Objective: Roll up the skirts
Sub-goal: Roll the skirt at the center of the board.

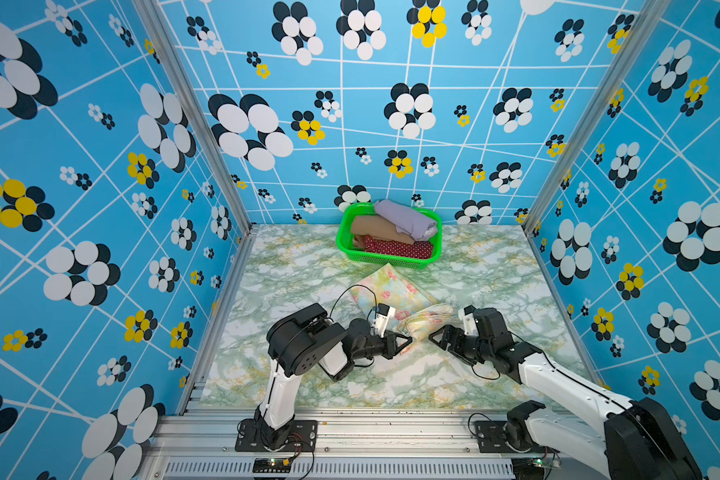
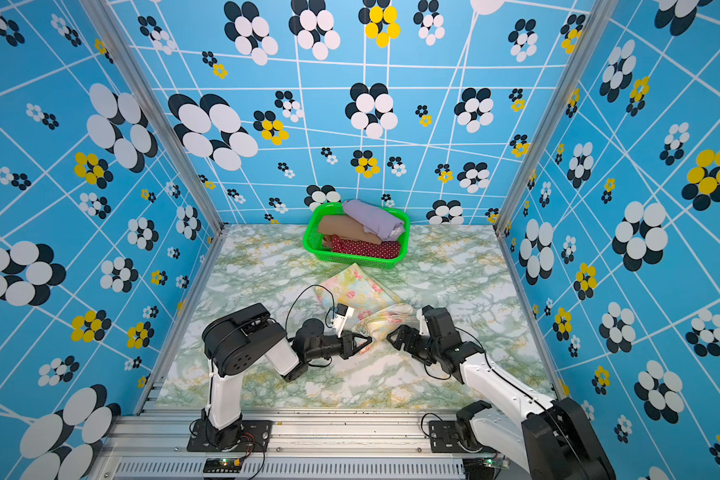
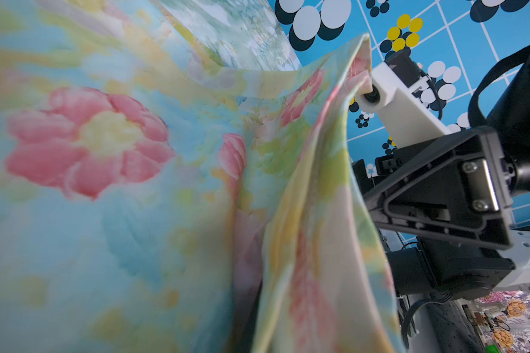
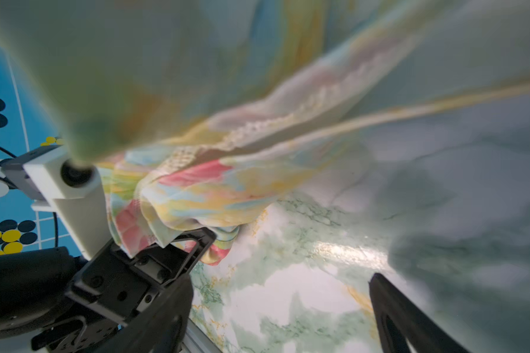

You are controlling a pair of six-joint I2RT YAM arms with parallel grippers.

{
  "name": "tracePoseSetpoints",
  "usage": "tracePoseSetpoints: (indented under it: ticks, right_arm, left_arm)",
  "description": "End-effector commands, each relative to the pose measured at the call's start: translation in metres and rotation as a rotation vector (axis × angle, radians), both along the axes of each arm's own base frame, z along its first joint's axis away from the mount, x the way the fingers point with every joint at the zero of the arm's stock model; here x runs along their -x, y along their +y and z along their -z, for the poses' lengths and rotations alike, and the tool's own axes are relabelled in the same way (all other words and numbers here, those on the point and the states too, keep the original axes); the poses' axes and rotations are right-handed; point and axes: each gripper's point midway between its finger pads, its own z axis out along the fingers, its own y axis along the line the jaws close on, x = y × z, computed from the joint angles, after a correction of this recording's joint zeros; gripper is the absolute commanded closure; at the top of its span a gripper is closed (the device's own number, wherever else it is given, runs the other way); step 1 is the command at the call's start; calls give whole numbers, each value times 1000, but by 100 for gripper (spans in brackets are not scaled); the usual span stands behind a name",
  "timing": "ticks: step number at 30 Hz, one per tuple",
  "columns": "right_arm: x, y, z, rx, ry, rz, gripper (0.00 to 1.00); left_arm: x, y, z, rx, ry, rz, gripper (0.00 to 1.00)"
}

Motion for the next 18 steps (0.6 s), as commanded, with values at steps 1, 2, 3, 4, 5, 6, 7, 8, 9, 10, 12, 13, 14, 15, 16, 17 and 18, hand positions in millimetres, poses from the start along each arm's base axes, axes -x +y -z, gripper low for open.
tracePoseSetpoints:
  ticks: [1,2,3,4,5,6,7,8,9,10,12,13,14,15,16,17,18]
  right_arm:
    - [-17,0,4,-53,-50,102,7]
    - [-20,1,4,-61,-60,107,6]
    - [-24,3,5,-68,-69,112,6]
    - [-29,5,4,-77,-81,113,6]
    - [-32,7,4,-86,-90,113,5]
    - [-36,10,5,-98,-93,112,5]
    - [-40,13,6,-111,-92,113,6]
    - [-43,16,8,-123,-87,110,6]
    - [-46,19,12,-132,-78,108,8]
    - [-48,21,17,-136,-65,108,10]
    - [-50,23,26,-129,-48,109,17]
    - [-51,23,29,-122,-44,109,26]
    - [-51,22,33,-114,-37,111,36]
    - [-52,22,35,-99,-36,108,52]
    - [-52,20,38,-74,-26,107,71]
    - [-51,17,40,-49,-17,106,90]
    - [-52,16,36,-29,-27,99,100]
  left_arm:
    - [18,-7,-9,40,24,65,99]
    - [20,-9,-7,37,28,74,98]
    - [24,-11,-5,36,33,91,98]
    - [27,-13,-2,33,39,105,98]
    - [31,-15,0,30,44,117,98]
    - [33,-16,3,26,49,126,98]
    - [34,-18,5,24,52,132,98]
    - [36,-19,7,21,56,139,97]
    - [36,-19,9,18,62,141,96]
    - [36,-18,11,15,66,140,95]
    - [37,-18,14,8,71,138,91]
    - [37,-17,13,8,70,140,83]
    - [37,-17,13,9,68,141,74]
    - [38,-17,10,15,59,148,57]
    - [38,-17,5,22,44,155,35]
    - [39,-18,-2,34,22,168,12]
    - [39,-18,-11,47,-8,178,0]
